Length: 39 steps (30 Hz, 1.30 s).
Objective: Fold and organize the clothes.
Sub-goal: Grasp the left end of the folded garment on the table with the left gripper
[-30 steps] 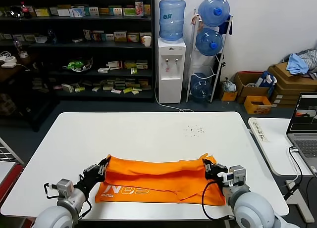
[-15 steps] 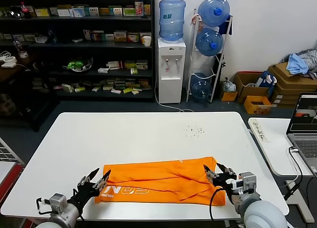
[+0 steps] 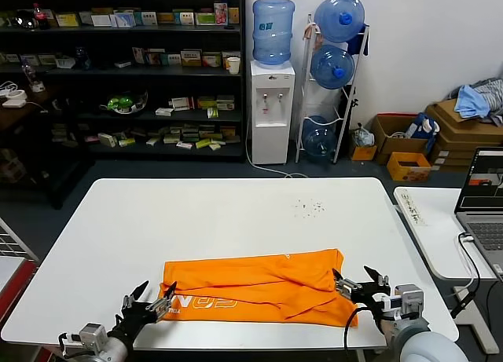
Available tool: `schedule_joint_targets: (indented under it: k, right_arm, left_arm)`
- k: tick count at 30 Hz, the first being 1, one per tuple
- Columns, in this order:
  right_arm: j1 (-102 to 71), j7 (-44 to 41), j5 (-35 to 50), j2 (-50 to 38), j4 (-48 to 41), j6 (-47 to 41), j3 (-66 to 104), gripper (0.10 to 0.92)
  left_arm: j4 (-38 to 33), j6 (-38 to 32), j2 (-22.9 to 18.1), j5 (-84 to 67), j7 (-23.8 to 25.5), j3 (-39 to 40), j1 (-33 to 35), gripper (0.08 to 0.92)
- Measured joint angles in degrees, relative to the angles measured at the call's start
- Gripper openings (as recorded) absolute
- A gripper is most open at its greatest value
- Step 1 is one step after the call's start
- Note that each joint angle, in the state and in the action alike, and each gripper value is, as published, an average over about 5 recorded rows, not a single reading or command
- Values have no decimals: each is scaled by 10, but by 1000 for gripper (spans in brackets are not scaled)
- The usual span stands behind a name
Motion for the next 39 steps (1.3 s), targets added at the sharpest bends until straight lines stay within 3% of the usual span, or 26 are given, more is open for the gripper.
schedule_joint_targets:
  k: [13,34,39]
  right_arm:
    - [-10,-2,-2,4,1,2,12,823]
    - [-13,-3,-3,8,1,3,14,823]
    - [-7,-3,-4,10,-4,4,10,823]
  left_arm:
    - [40,-5,-24,15,-4,24,-25,798]
    - [61,-20,-45,36,-8,32,-37,204]
    - [54,-21,-44,44,-7,26,-35,128]
